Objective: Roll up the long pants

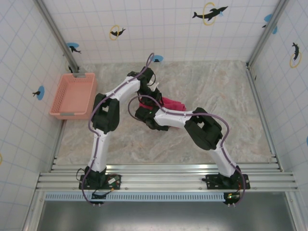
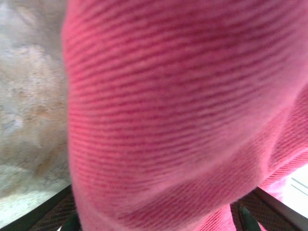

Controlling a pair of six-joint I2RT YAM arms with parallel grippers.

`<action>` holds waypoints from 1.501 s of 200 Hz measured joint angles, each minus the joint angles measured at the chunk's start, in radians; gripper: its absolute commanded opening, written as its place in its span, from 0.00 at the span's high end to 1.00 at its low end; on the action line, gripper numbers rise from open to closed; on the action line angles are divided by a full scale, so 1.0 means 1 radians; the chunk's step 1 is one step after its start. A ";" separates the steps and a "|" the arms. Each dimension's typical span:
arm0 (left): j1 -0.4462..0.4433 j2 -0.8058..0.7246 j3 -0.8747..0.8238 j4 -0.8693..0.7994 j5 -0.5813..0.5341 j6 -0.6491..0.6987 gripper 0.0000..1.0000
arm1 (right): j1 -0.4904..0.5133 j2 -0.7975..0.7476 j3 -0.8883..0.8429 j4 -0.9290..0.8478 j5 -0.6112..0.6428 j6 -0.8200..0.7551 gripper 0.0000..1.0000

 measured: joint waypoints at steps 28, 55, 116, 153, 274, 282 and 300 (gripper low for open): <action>0.000 0.002 0.000 0.000 0.004 0.000 0.42 | -0.001 0.006 -0.001 0.018 0.027 -0.026 0.25; 0.000 0.003 0.000 0.005 0.008 0.002 0.39 | -0.026 0.079 0.092 -0.038 0.026 -0.025 0.56; 0.025 -0.024 -0.039 0.087 0.052 -0.031 0.26 | -0.093 0.098 0.216 -0.127 -0.135 -0.021 0.80; 0.072 -0.089 -0.076 0.135 0.060 -0.080 0.03 | -0.158 0.055 0.259 -0.116 -0.427 -0.003 0.81; 0.319 -0.348 -0.095 0.146 -0.213 -0.058 0.03 | -0.345 0.202 0.690 -0.128 -1.396 0.445 0.83; 0.335 -0.381 -0.112 0.140 -0.238 -0.055 0.02 | -0.345 0.206 0.696 -0.119 -1.410 0.472 0.84; 0.393 -0.441 -0.146 0.123 -0.283 -0.055 0.02 | -0.348 0.209 0.701 -0.098 -1.435 0.534 0.84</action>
